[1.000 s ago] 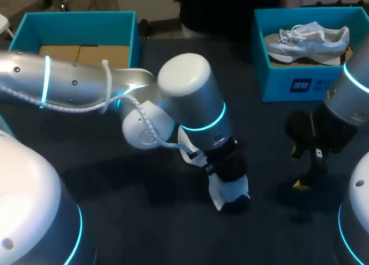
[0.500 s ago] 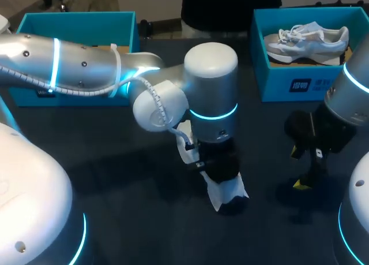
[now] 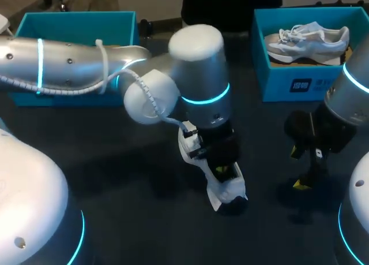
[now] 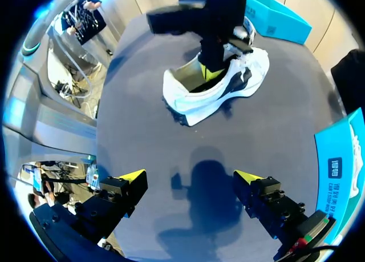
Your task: Take the shoe out of the shoebox, open the shoe tongue, remove and reinsert the insole, then place the shoe into the shoebox
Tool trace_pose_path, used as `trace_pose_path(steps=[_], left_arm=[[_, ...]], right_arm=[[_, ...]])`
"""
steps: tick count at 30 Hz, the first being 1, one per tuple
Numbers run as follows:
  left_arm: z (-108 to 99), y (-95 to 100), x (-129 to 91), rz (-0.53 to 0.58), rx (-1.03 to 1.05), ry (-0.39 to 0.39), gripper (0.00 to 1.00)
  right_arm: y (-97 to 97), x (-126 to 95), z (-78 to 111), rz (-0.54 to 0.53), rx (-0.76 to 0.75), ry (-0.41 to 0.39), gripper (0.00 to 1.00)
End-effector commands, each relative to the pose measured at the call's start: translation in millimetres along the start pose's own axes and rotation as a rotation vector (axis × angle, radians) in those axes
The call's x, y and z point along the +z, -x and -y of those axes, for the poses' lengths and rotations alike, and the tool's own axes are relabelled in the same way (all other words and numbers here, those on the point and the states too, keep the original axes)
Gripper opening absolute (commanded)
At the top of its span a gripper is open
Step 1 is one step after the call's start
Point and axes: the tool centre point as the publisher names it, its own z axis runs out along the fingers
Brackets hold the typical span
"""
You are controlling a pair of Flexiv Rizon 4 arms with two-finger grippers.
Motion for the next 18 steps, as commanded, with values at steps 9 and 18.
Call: trace_pose_path(steps=[9,18], left_arm=[[15.3,16.2,12.0,0.192,-0.061,-0.003,0.00],[10.3,25.1,27.0,0.210,-0.113,0.047,0.00]], right_arm=[[-0.2,1.4,-0.1,0.001,0.000,-0.001,1.00],[-0.2,1.4,-0.1,0.001,0.000,-0.001,1.00]])
